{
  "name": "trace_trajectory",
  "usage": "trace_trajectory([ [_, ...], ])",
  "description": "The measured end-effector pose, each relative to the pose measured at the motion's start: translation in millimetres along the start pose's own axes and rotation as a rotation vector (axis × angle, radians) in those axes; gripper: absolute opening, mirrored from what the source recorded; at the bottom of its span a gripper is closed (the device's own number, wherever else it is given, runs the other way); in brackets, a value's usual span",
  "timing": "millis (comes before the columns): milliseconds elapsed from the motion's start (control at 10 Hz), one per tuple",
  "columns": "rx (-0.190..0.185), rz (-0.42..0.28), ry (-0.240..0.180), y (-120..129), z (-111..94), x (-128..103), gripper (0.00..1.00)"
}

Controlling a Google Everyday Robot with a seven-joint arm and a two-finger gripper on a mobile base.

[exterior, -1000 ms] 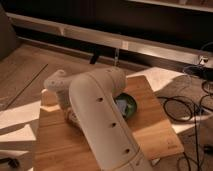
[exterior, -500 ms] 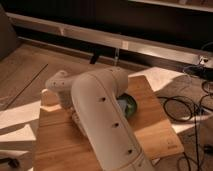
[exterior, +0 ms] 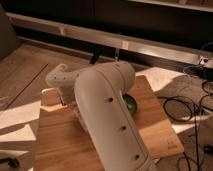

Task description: Stand the bottle upright

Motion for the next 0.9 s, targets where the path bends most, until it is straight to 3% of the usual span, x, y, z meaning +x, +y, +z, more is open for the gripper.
trace_trajectory([
  [400, 0.072, 0.005, -0.087, -18.8, -36.1, -8.5, 0.09],
  [600, 0.099, 0.003, -0.17, -27.5, -56.7, -21.9, 0.09],
  [900, 0.085, -0.016, -0.274, -25.2, -76.9, -40.4, 0.09],
])
